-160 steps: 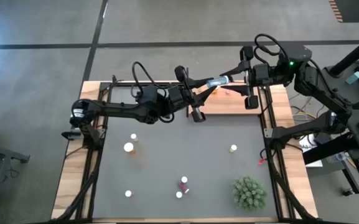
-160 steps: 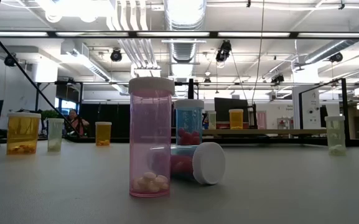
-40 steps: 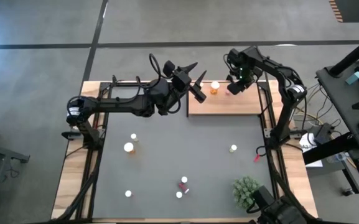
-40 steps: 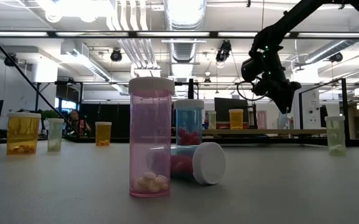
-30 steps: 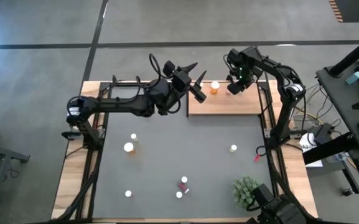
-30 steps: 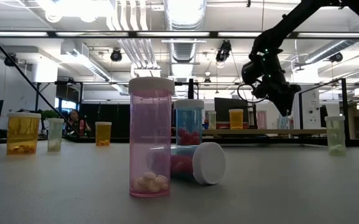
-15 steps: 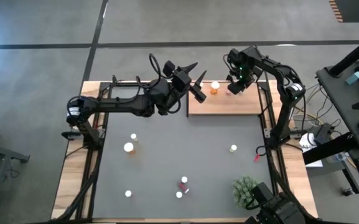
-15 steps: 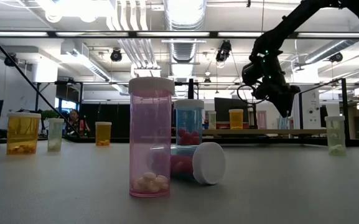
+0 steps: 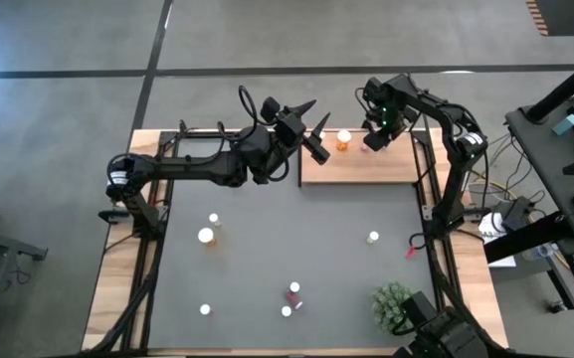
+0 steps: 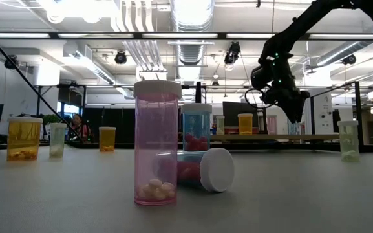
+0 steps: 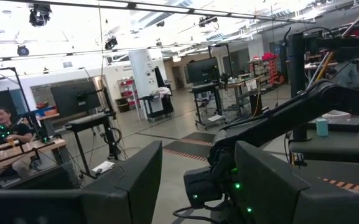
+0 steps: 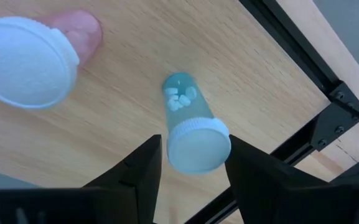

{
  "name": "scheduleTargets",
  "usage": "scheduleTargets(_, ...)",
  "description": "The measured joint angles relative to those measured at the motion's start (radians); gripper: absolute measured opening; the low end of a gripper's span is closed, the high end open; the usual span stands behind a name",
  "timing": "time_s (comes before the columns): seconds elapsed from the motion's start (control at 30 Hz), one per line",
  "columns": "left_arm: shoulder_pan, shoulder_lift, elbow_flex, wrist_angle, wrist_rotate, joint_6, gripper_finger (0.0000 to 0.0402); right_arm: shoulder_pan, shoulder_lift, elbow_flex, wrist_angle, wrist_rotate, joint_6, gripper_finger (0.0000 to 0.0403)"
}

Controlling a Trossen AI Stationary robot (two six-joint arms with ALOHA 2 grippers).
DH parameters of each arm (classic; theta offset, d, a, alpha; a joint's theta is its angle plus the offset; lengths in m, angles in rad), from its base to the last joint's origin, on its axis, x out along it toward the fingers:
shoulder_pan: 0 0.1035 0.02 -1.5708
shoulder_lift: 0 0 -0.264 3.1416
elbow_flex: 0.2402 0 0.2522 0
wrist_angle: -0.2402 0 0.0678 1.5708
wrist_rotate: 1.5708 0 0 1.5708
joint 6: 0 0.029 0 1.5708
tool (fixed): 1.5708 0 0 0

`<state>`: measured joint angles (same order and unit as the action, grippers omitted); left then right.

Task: Pick and place medicine bottles onto shelf by color
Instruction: Put the bottom left blue medicine bottle on the shelf, then put the bottom yellow medicine bottle on the shelf aligned with the other yellow medicine bottle

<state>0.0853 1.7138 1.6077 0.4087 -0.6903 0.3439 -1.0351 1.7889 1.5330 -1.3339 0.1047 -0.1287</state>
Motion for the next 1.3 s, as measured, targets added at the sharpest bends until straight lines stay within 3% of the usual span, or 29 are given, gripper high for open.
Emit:
scheduleTargets(0.4,0.000,0.000,0.000,0.000,0.000,0.000,0.0187,0.001,-0.115,0.000,-0.031,-0.009,-0.001,0.0160)
scheduleTargets(0.7,-0.004,0.000,0.000,-0.002,0.000,0.000,0.0187,0.064,-0.329,0.000,-0.044,-0.132,0.092,0.0160)
scheduleTargets(1.03,-0.058,0.000,-0.001,-0.071,0.001,-0.029,0.0187,0.341,-0.611,-0.070,-0.012,-0.131,0.330,0.0160)
scheduleTargets(1.3,-0.072,0.000,-0.002,-0.224,0.014,-0.377,0.0187,0.636,-0.720,-0.221,0.090,-0.079,0.490,0.0160)
